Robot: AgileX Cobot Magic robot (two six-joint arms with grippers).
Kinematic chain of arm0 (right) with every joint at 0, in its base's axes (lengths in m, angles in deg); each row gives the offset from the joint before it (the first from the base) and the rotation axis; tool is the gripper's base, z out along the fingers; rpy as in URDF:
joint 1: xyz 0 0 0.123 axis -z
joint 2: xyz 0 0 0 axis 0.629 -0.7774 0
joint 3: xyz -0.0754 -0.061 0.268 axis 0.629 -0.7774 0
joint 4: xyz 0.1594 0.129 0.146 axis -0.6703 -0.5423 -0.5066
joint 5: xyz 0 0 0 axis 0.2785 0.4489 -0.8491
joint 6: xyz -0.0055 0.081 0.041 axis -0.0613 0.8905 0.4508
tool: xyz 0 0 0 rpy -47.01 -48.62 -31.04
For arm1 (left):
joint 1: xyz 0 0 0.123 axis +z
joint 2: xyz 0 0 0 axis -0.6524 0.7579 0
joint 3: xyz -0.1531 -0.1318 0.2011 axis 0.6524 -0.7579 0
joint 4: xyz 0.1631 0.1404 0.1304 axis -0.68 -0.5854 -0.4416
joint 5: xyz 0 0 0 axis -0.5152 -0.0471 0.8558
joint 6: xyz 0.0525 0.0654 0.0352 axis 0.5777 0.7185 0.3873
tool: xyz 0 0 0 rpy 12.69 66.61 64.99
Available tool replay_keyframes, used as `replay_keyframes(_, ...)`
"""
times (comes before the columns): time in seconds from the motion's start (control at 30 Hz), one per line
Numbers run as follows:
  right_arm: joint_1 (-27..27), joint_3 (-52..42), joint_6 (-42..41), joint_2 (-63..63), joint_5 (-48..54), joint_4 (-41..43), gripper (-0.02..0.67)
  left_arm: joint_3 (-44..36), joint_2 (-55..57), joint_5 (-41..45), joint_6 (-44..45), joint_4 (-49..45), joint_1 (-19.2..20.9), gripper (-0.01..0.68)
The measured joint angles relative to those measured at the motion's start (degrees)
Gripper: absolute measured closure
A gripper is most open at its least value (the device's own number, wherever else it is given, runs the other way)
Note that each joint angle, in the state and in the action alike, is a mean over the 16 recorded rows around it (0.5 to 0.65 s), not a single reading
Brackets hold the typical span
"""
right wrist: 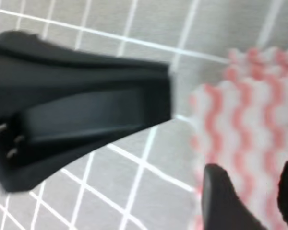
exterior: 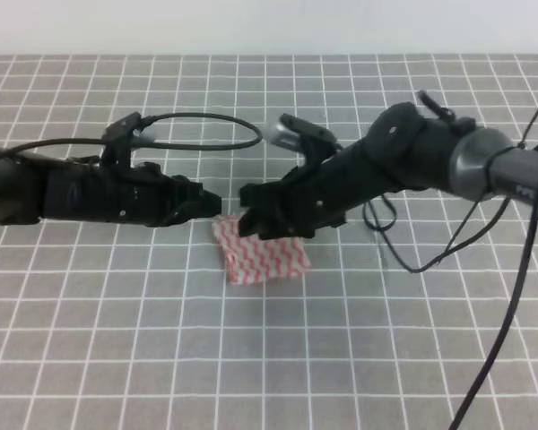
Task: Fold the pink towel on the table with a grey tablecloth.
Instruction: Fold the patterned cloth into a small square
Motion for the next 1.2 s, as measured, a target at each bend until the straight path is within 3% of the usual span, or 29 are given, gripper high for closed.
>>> replay_keyframes(0.4, 5.37, 0.39, 0.02, 0.0, 10.23, 1.77, 0.48, 0.01, 0.08, 1.83, -4.45, -5.14, -5.06, 0.675)
replay_keyframes(0.77, 6.01, 0.41, -0.87, 0.0, 13.48, 2.82, 0.54, 0.01, 0.08, 3.72, -10.29, -13.46, -7.01, 0.676)
replay_keyframes(1.2, 5.94, 0.41, -1.44, 0.0, 13.13, 3.02, 0.544, 0.02, 0.12, -7.54, -11.4, -17.11, -7.02, 0.675)
